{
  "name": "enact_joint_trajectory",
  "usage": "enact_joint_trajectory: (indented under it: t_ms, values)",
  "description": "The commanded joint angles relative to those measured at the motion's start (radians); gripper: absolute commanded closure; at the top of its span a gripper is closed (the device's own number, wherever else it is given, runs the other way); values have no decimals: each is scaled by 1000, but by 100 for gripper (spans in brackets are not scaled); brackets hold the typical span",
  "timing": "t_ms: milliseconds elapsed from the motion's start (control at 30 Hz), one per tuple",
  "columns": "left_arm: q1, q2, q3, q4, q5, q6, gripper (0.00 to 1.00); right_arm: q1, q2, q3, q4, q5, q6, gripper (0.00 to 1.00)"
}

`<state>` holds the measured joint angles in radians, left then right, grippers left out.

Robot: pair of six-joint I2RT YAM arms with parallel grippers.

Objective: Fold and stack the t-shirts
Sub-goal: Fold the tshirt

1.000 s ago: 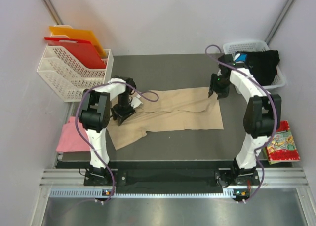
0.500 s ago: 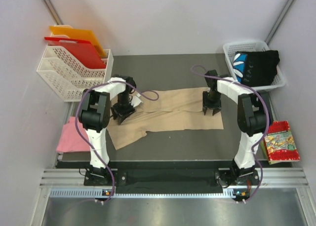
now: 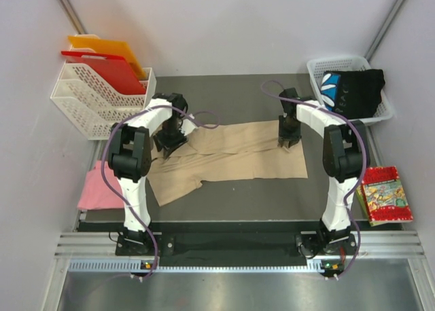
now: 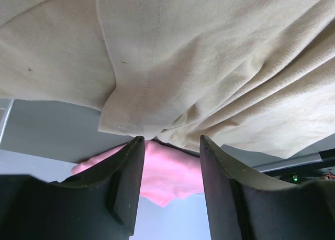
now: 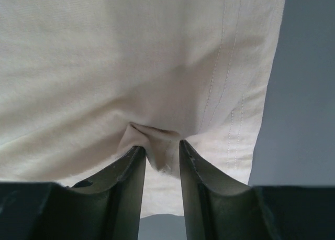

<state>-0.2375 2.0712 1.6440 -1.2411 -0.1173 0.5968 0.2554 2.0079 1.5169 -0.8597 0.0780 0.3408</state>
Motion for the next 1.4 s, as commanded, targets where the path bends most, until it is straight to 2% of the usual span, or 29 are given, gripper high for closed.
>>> enact_joint_trajectory:
  t_ms: [0,33,167,200,500,867,967,1000,1100,1233,1367]
  values:
    - [3,-48,-30,-8,-31,6,48,1,-8,-37,25,16,9,72]
    - [6,-51,-36,5,-36,9,49,-2,-8,-37,27,16,9,75]
    - [23,-57,-53,40,-67,24,49,-7,-20,-21,16,29,10,98]
    - [30,-56,-43,45,-67,26,49,-7,-21,-15,10,31,10,100]
    - [98,-8,-29,120,-61,-2,47,-11,-43,12,-12,34,9,100]
    - [98,59,0,108,15,-49,57,-16,-63,11,-19,40,9,100]
    - [98,64,-7,115,19,-54,63,-19,-64,11,-18,39,10,100]
    - [98,63,-9,118,19,-55,75,-18,-64,11,-18,39,12,100]
    - [98,66,-3,118,25,-66,100,-19,-67,19,-21,39,12,100]
    - [98,55,42,88,7,-61,100,-25,-103,69,-45,55,7,100]
    - [99,15,172,54,-42,-37,100,-39,-178,120,-81,77,6,100]
